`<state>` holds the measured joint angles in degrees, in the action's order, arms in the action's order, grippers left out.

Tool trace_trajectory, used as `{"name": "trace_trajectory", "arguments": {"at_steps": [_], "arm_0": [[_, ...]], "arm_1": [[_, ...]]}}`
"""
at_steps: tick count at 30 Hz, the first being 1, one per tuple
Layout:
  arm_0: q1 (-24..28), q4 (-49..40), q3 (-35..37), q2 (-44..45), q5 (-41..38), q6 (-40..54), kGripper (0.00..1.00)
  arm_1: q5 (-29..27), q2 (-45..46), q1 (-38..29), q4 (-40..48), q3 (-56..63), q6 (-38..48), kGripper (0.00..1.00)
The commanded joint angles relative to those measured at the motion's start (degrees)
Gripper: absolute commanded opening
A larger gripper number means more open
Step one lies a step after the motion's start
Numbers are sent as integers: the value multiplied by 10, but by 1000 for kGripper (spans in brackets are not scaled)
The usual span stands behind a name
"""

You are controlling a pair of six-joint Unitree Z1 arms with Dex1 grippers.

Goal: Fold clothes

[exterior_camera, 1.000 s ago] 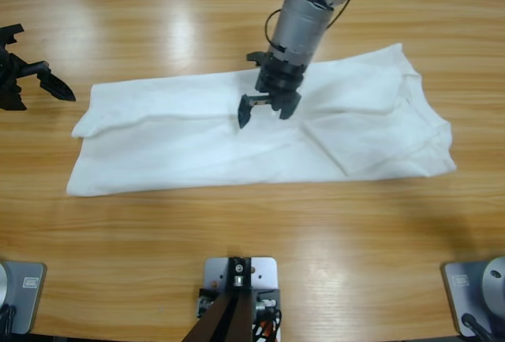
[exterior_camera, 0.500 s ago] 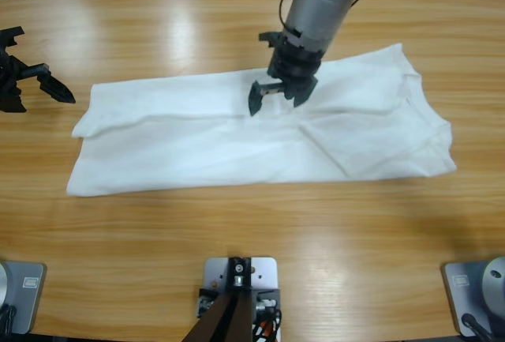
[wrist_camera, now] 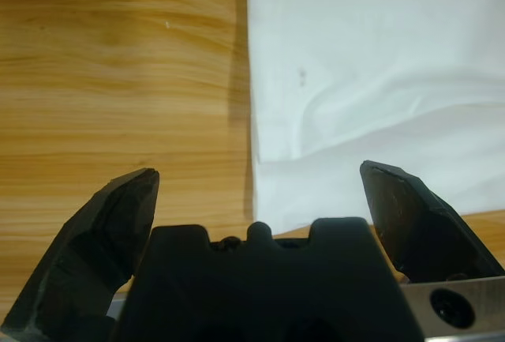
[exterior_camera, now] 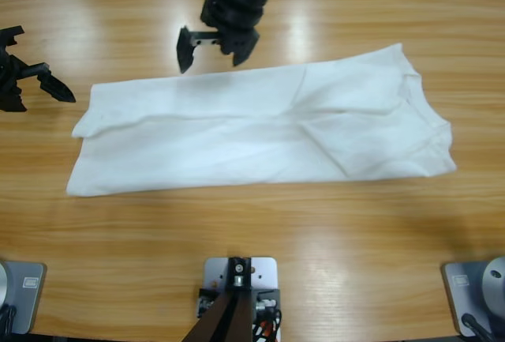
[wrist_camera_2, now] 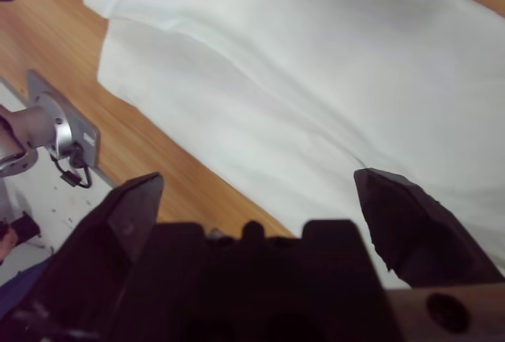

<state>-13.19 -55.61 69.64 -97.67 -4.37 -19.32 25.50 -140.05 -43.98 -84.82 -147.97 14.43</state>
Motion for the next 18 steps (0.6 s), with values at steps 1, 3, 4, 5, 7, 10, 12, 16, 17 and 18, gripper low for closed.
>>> {"name": "trace_trajectory", "arguments": {"at_steps": [1,3,4,5,7,10,12,16,17,18], "arm_0": [[4,10,-16,-14,-6,-5,1000],[4,10,-16,-14,-6,-5,1000],[4,10,-16,-13,-6,-5,1000],[4,10,-17,-13,-6,-5,1000],[4,10,-16,-13,-6,-5,1000],[3,10,-16,-13,-7,-3,1000],[-7,11,-14,-9,-7,1,1000],[-25,27,-24,13,-47,0,1000],[-30,41,-38,20,-66,-5,1000],[-34,58,-55,25,-78,-10,1000]], "arm_1": [[46,-147,-37,-64,-152,-6,1000],[47,-155,-43,-66,-160,-5,1000],[47,-158,-44,-67,-164,-5,1000],[46,-159,-44,-68,-166,-5,1000],[46,-160,-44,-70,-171,-5,1000],[44,-157,-44,-74,-179,-5,1000],[30,-144,-44,-75,-178,-5,1000],[-40,-83,-39,-76,-163,6,1000],[-52,-69,-34,-76,-160,8,1000],[-56,-56,-28,-76,-156,9,1000]]}}
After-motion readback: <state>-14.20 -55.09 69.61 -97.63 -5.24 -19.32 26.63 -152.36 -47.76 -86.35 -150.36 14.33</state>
